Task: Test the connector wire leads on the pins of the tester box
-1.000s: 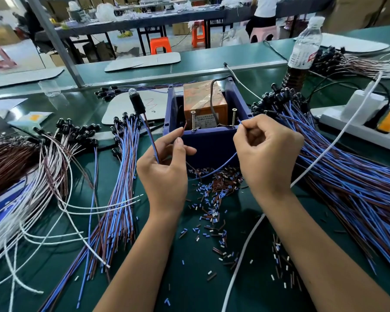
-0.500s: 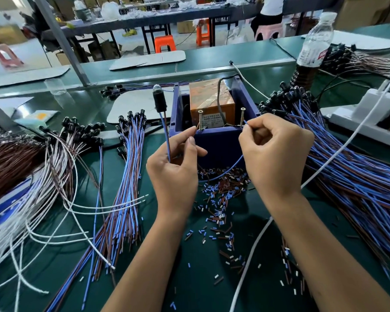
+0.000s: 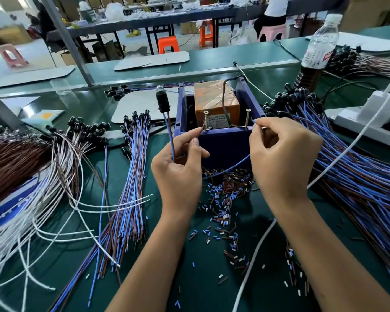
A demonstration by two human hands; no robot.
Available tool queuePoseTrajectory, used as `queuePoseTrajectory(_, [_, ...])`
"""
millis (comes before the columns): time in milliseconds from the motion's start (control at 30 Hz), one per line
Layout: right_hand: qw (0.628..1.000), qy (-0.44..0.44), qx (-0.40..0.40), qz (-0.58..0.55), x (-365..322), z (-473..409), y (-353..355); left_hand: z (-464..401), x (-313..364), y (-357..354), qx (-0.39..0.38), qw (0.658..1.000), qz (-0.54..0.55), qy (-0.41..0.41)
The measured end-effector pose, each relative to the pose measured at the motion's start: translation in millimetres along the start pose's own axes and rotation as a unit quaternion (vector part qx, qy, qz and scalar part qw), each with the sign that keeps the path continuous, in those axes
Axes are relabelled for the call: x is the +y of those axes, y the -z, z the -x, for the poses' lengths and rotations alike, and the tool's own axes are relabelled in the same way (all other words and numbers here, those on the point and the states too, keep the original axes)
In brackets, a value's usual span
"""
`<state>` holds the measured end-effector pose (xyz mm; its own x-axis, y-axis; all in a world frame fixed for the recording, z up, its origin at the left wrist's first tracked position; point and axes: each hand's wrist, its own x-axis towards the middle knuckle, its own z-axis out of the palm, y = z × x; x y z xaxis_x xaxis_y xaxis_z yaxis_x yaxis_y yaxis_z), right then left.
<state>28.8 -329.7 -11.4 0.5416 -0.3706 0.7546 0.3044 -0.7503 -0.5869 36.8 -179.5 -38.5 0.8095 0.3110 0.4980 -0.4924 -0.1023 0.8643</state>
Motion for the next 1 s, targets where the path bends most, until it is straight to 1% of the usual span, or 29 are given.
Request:
queuePoseTrajectory(167, [0.999, 0.027, -0.019, 0.012, 0.6, -0.1, -1.8, -0.2, 0.1, 0.4, 0.006, 1.000, 0.005, 0.000])
queuePoseTrajectory(400, [0.998, 0.049, -0.019, 0.015, 3.9, -0.5, -1.4, 0.0, 0.0, 0.1, 0.012, 1.000, 0.010, 0.003])
queuePoseTrajectory(1000, [0.998, 0.052, -0.016, 0.015, 6.0, 0.5, -2.3, -0.1, 3.2, 0.0, 0.013, 1.000, 0.006, 0.014])
